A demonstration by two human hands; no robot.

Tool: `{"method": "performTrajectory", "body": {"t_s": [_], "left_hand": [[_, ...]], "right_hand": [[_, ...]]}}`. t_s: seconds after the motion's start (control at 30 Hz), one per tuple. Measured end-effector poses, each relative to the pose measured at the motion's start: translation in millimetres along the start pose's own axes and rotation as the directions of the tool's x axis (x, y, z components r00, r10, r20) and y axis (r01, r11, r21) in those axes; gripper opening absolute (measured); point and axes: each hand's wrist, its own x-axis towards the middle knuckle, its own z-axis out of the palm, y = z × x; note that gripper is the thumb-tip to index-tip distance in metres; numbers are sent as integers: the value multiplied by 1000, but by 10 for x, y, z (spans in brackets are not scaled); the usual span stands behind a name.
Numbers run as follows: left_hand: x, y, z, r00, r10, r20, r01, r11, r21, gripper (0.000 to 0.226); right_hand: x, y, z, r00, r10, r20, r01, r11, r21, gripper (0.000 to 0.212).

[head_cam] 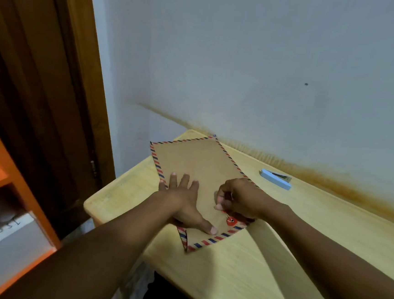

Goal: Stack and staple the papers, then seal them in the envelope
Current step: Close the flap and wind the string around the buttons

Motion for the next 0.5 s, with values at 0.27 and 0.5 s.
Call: {"method": "performTrajectory", "body": {"t_s": [0.27,0.5], "left_hand": [[62,322,78,982,-136,-128,125,988,-96,151],[64,329,120,976,-156,-149,143,985,-95,150]], "right_hand": [[149,132,-26,986,153,65,-164,965,205,10],[109,229,-41,981,195,15,-195,970,146,15]]}}
